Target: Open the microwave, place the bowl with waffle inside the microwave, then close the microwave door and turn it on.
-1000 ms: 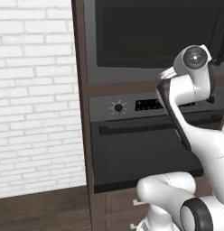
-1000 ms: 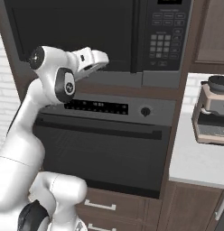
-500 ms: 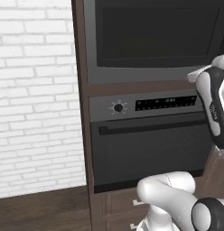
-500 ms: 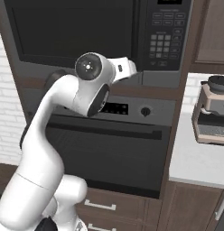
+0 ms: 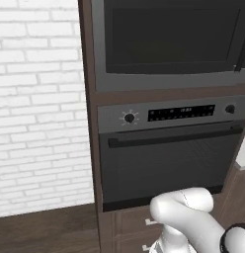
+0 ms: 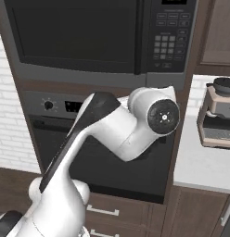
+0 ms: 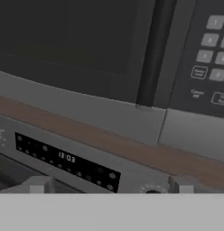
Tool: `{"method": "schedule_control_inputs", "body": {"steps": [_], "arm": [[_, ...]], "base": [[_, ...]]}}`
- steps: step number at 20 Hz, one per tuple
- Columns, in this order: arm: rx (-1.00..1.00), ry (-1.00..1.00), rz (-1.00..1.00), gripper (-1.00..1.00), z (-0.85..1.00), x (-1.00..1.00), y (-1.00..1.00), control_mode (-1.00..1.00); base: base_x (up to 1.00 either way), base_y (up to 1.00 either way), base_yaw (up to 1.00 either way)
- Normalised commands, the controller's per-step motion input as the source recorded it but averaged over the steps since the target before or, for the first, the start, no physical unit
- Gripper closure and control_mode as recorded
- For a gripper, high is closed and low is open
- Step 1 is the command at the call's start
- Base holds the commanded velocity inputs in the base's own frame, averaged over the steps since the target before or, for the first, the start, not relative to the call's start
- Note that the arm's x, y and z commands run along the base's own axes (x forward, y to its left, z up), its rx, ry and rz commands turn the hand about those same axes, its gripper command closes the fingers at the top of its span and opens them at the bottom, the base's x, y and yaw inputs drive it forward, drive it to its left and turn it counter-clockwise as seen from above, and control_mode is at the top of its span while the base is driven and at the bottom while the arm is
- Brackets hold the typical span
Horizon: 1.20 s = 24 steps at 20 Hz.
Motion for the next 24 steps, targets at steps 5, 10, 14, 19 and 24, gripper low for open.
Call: {"method": "schedule_control_inputs", "body": {"steps": [5, 10, 14, 19, 24], "arm": [[0.06, -0.13, 0.20, -1.00, 0.00, -0.66, -0.48, -1.00], [-0.07, -0.33, 0.12, 1.00, 0.00, -0.03, 0.17, -1.00], [-0.22, -0.51, 0.05, 1.00, -0.09, 0.00, 0.49, -1.00], [-0.17, -0.48, -0.04, 1.00, -0.18, 0.36, 0.41, -1.00], [-0.08, -0.20, -0.05, 1.00, 0.07, 0.76, 0.06, -1.00]], "base": [[0.00, 0.00, 0.00], [0.00, 0.00, 0.00], [0.00, 0.00, 0.00], [0.00, 0.00, 0.00], [0.00, 0.00, 0.00]]}}
